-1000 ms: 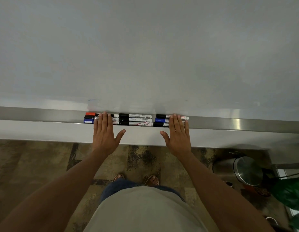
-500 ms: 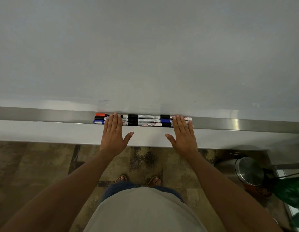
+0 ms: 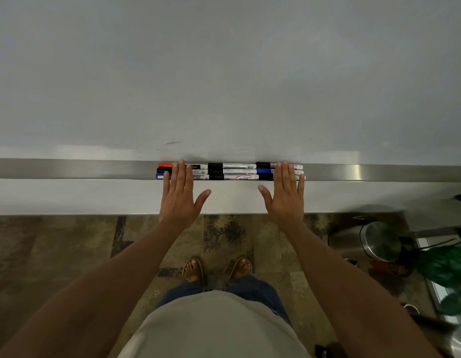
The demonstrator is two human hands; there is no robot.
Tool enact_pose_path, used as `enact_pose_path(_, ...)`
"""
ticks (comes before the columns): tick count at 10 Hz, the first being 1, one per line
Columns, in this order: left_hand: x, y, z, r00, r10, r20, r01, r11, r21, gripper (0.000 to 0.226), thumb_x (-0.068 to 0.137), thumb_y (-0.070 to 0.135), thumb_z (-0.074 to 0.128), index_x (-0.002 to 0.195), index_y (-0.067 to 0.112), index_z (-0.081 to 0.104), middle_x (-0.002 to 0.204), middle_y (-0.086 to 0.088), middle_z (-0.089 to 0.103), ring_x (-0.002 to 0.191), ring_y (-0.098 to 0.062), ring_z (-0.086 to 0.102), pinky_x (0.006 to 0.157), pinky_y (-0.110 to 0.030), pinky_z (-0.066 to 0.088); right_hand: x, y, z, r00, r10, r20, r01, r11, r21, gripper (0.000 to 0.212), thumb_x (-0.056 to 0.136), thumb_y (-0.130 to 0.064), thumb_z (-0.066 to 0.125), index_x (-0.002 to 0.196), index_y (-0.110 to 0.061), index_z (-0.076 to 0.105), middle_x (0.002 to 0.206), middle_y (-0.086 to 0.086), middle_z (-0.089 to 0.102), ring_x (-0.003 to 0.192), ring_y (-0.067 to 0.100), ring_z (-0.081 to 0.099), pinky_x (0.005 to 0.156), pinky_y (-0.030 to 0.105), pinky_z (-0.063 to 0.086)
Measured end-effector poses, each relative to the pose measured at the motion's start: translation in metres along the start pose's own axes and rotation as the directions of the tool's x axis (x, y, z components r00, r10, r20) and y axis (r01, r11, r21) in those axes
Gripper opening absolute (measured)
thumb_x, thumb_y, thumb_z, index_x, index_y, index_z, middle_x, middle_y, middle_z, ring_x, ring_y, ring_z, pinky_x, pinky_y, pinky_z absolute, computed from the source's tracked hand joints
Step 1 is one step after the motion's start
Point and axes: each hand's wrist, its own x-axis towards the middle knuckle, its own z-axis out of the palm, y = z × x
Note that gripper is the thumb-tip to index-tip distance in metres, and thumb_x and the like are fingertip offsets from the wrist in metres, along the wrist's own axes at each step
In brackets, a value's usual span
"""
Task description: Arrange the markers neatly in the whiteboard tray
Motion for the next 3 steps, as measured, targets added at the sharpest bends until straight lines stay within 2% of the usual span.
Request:
enact_pose_path(2, -0.015, 0.003, -0.002, 0.999, 0.026, -0.019, -0.026, 0.999, 0.019, 0.084, 0.093, 0.066, 0.016, 0.15, 0.007, -0.004, 0.159, -0.013, -0.003, 0.146, -0.024, -0.012, 0.119, -0.048, -0.001, -0.008, 0.004, -0.006, 0.997, -0.02, -0.08, 0.019, 1.0, -0.005, 0.077, 0.095, -0.062, 0.021, 0.151, -0.01, 0.01, 0.159, 0.01, 0.013, 0.147, 0.023, 0.004, 0.118, 0.052, 0.011)
enact_pose_path(3, -0.018, 0.011, -0.002, 0.998, -0.011, -0.063, 0.012, 1.0, 0.023, 0.083, 0.094, 0.066, 0.014, 0.15, 0.008, -0.004, 0.159, -0.014, -0.002, 0.146, -0.024, -0.011, 0.119, -0.047, -0.001, -0.005, 0.011, -0.009, 0.996, -0.031, -0.089, 0.031, 1.0, 0.002, 0.078, 0.094, -0.064, 0.016, 0.151, -0.011, 0.007, 0.16, 0.01, 0.01, 0.147, 0.023, 0.002, 0.119, 0.051, 0.008)
